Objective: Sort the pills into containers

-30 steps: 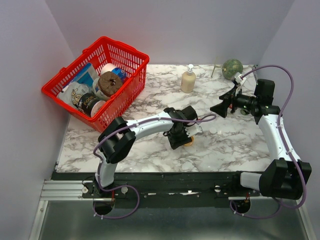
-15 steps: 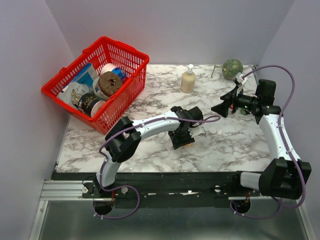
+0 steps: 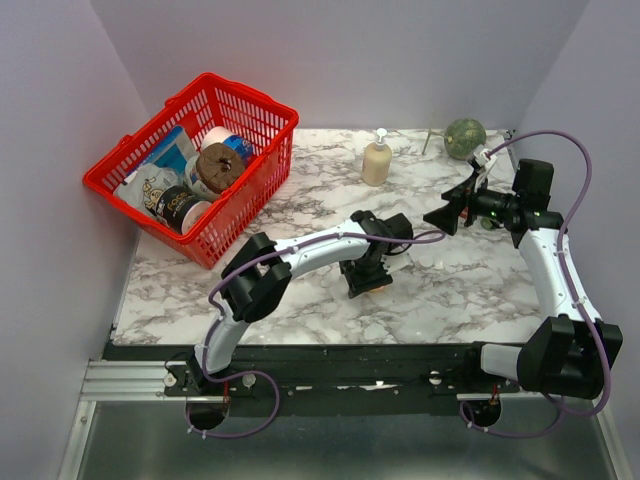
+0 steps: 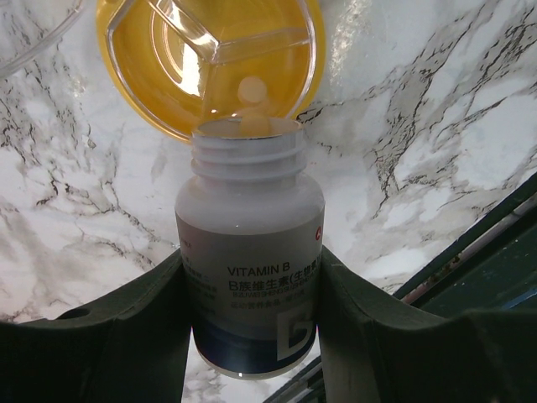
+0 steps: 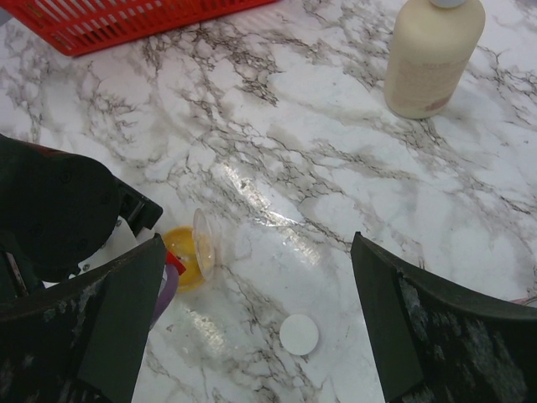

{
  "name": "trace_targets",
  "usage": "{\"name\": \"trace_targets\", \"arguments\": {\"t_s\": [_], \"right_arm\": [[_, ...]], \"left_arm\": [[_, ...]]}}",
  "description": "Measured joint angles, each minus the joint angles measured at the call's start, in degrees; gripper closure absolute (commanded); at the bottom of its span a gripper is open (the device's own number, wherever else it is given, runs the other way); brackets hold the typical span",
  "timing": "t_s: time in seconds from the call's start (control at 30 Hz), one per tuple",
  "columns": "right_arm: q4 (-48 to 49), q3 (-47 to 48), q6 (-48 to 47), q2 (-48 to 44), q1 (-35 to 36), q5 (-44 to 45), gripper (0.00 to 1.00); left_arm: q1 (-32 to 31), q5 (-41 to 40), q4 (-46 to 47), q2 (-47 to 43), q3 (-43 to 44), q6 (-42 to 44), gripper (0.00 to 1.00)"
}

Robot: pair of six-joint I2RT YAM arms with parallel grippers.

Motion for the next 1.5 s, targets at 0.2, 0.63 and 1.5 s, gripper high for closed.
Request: {"name": "trace_targets", "arguments": {"t_s": [0.2,0.63,1.5], "right_arm": [[-0.1,0.0,0.0,0.0,-0.5,-0.6,0.00],[-0.1,0.8,0.0,0.1,-1.0,-1.2,0.00],[-0.1,0.8,0.0,1.3,-1.4,-2.4,0.00]], "left_arm": [[-0.2,-1.0,-1.7,0.7,1.0,-0.7,1.00],[-0.2,-1.6,-2.4,1.6,1.9,-1.1,1.00],[-0.3,-1.6,11.2,-6.7,-11.8,-2.6,1.00]]}}
